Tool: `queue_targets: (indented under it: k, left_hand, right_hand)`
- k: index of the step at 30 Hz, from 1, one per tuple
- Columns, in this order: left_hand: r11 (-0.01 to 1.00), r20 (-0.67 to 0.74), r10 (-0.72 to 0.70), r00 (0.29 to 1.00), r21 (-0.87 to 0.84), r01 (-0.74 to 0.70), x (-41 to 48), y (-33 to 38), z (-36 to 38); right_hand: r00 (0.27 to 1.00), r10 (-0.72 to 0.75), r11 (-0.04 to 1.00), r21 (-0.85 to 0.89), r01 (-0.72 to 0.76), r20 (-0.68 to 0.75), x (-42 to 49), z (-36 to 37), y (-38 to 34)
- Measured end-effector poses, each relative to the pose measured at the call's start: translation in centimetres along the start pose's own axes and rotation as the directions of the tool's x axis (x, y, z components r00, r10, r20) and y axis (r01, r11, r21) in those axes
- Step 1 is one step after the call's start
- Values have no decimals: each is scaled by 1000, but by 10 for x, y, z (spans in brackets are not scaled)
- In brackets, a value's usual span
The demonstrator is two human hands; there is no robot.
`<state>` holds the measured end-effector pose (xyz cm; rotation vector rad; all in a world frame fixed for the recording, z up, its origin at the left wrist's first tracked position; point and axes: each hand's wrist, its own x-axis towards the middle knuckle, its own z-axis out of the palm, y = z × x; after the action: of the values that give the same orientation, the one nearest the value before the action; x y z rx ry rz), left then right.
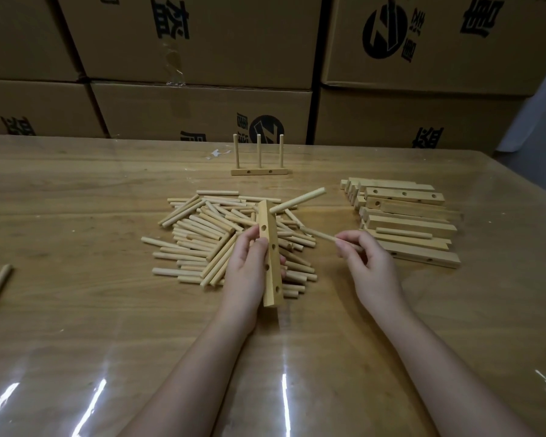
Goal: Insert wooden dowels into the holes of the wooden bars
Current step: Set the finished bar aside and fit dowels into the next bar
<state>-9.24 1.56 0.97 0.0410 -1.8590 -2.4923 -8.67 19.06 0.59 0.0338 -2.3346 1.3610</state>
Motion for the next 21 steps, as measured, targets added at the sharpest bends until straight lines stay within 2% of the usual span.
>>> queue_targets:
  k: [7, 21]
  left_hand:
    - [1000, 19, -14, 1000, 0, 14, -1, 1, 1]
    - [1000, 49, 7, 999, 16, -8, -2, 0, 0]
  right_hand:
    - [996, 69, 978, 191, -79, 57, 0, 3, 0]
    - [986, 19, 982, 182, -49, 167, -8, 7, -11]
